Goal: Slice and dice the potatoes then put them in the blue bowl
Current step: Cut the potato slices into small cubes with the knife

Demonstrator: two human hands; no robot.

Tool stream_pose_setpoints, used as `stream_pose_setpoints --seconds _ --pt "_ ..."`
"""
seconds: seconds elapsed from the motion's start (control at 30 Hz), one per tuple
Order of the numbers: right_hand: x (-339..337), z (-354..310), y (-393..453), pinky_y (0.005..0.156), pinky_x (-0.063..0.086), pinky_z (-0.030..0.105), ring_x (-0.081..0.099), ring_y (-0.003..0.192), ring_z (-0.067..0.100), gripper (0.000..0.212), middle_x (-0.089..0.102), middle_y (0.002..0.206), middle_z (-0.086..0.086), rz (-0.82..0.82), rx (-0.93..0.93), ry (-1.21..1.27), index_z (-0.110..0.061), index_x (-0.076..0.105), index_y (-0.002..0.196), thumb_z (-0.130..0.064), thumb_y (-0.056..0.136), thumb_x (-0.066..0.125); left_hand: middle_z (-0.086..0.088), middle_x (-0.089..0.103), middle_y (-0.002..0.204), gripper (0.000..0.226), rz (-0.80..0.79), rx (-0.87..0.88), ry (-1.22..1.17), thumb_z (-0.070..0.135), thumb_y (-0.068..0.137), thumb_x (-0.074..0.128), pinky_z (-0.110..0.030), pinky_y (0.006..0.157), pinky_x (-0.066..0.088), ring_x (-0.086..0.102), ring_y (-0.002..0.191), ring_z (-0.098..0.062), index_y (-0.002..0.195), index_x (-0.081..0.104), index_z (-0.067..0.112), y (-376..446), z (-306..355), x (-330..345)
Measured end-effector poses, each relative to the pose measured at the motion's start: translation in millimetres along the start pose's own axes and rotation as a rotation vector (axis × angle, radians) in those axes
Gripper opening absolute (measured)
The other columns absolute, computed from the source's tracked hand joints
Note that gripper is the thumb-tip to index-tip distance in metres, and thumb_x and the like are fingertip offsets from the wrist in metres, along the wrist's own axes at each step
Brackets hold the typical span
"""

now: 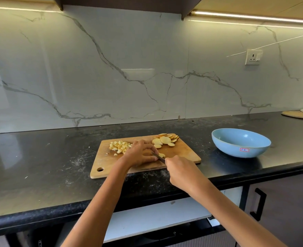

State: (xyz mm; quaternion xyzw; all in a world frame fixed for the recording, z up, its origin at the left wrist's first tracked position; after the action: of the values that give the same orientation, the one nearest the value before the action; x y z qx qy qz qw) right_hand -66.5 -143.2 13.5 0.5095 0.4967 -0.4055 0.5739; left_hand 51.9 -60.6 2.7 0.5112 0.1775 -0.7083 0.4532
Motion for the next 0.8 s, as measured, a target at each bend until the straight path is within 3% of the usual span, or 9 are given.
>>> stream_pose_setpoints --seconds 0.07,0.17,0.23,0.33,0.43,0.6,0.8 --pt "-1 2 -7 0.065 0.037 0.026 0.049 0.078 0.016 0.021 0.059 0.102 0.008 -0.003 -0.003 -0.002 -0.009 0.054 0.114 -0.007 0.094 0.048 0.006 0.039 0.139 0.010 -0.013 0.000 -0.020 0.041 0.082 0.065 -0.052 0.110 0.021 0.024 0.132 -0.020 0.092 0.061 0.040 0 0 0" --pt "-8 13 -13 0.053 0.033 0.022 0.048 0.069 0.014 0.012 0.047 0.075 -0.003 -0.009 0.011 0.005 -0.010 0.056 0.103 -0.010 0.094 0.048 0.004 0.040 0.138 0.011 -0.019 0.009 -0.043 0.038 0.082 0.066 -0.051 0.109 0.022 0.025 0.131 -0.021 0.092 0.062 0.038 -1 2 1" --pt "-17 25 -15 0.048 0.031 0.022 0.045 0.060 0.010 0.006 0.041 0.067 -0.005 -0.012 0.038 0.018 -0.011 0.054 0.093 -0.012 0.093 0.048 0.001 0.047 0.132 0.014 0.010 0.046 -0.111 0.028 0.081 0.069 -0.043 0.104 0.032 0.035 0.126 -0.022 0.092 0.062 0.034 -1 6 -1" --pt "-30 41 -15 0.045 0.029 0.022 0.042 0.054 0.009 0.008 0.042 0.064 -0.003 0.021 0.082 0.049 -0.012 0.054 0.086 -0.011 0.091 0.048 0.001 0.057 0.118 0.030 0.082 0.079 -0.215 0.003 0.081 0.065 -0.027 0.091 0.041 0.051 0.112 -0.019 0.100 0.060 0.025 0 10 -6" --pt "-33 51 -9 0.045 0.029 0.023 0.041 0.053 0.010 0.011 0.041 0.063 -0.002 0.038 0.127 0.064 -0.009 0.055 0.085 -0.012 0.092 0.046 0.003 0.055 0.125 0.045 0.027 0.082 -0.212 -0.010 0.083 0.051 -0.026 0.098 0.041 0.048 0.117 -0.011 0.113 0.059 0.024 2 11 1" --pt "-15 57 0 0.054 0.034 0.027 0.049 0.068 0.020 0.017 0.040 0.064 -0.003 0.021 0.195 0.101 -0.012 0.046 0.076 -0.014 0.093 0.046 0.000 0.058 0.122 0.043 0.006 0.108 -0.168 -0.009 0.086 0.049 -0.019 0.091 0.040 0.052 0.113 -0.013 0.108 0.066 0.023 2 13 7" --pt "-8 54 -2 0.058 0.035 0.027 0.050 0.071 0.020 0.012 0.047 0.073 0.001 0.020 0.173 0.120 -0.013 0.050 0.084 -0.015 0.094 0.044 0.001 0.062 0.114 0.038 0.028 0.164 -0.091 -0.005 0.087 0.054 -0.019 0.085 0.040 0.053 0.104 -0.011 0.108 0.068 0.023 5 16 7"
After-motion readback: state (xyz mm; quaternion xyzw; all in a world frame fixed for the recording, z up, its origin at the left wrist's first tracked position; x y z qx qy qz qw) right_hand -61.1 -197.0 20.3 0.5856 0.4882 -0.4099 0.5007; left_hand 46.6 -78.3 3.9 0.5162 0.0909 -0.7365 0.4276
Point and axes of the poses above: each hand's wrist, its own y-axis towards the middle knuckle, its own x-axis out of the palm, z = x × y, the point moved 8 cm from there along y, towards the middle knuckle
